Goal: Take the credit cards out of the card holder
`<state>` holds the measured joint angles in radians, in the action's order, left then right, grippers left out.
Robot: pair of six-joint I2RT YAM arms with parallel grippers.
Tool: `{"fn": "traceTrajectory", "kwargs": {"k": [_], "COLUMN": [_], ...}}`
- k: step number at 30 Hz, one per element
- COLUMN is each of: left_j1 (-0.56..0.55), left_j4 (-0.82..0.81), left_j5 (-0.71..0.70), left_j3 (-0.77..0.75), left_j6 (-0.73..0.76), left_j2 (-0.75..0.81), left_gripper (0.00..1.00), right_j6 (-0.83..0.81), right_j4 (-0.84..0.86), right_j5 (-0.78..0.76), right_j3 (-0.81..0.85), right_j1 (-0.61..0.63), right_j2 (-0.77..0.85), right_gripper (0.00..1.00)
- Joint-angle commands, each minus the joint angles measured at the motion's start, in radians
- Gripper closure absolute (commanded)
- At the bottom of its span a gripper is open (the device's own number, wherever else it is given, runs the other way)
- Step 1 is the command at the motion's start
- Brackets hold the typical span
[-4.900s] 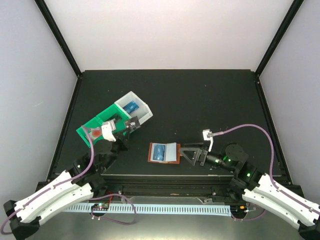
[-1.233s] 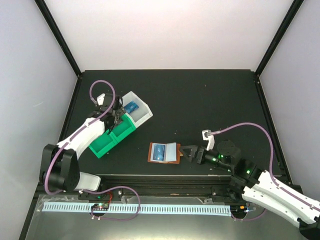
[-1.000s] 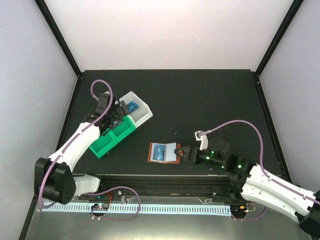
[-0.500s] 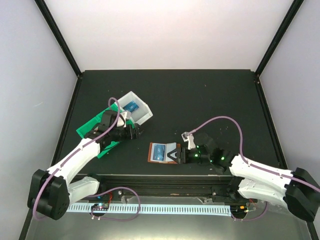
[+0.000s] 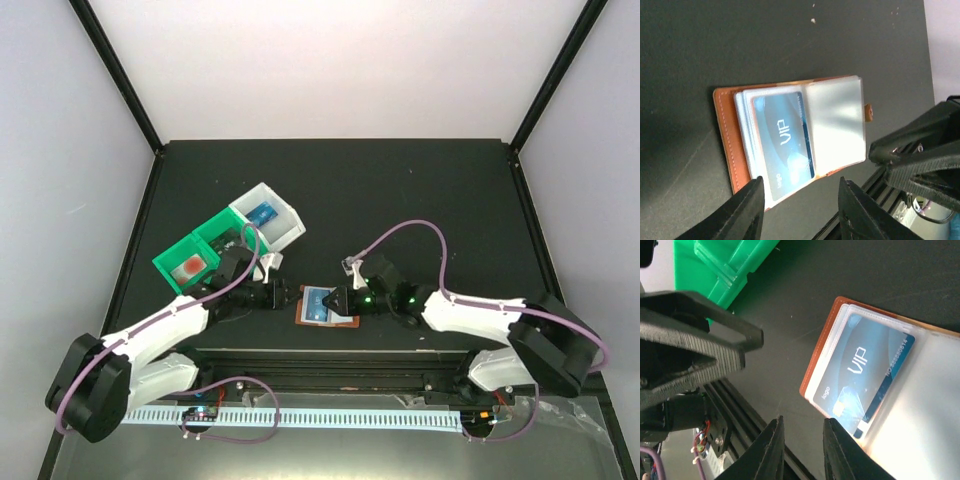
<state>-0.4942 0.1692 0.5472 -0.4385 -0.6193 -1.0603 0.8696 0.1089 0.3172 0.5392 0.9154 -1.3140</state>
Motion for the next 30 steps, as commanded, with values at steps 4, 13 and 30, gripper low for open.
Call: {"fn": "traceTrajectory", "kwargs": {"k": [4,13,30], "left_j1": [-0.041,-0.077,-0.106], "left_j4": [-0.194,-0.342,-0.393], "left_j5": [-0.007,0.006,-0.066], "left_j3": [0.090,0.130,0.185], "left_j6": [-0.109,-0.131,-0.125], "left_j2": [-0.007,-0.142,-0.271], "left_gripper": [0.66,0.83,0.98], "right_j6": [-0.005,0.005,0.040], "right_j4": [0.088,0.102,0.182], "right_j5": [0.011,-0.037,-0.058], "right_j3": [0.061,0.038,-0.015], "right_j1": [-0.016,-0.029,-0.033], "right_j2": [-0.161,-0.230,-0.279], "right_gripper": [0.76,0.77,0.77]}}
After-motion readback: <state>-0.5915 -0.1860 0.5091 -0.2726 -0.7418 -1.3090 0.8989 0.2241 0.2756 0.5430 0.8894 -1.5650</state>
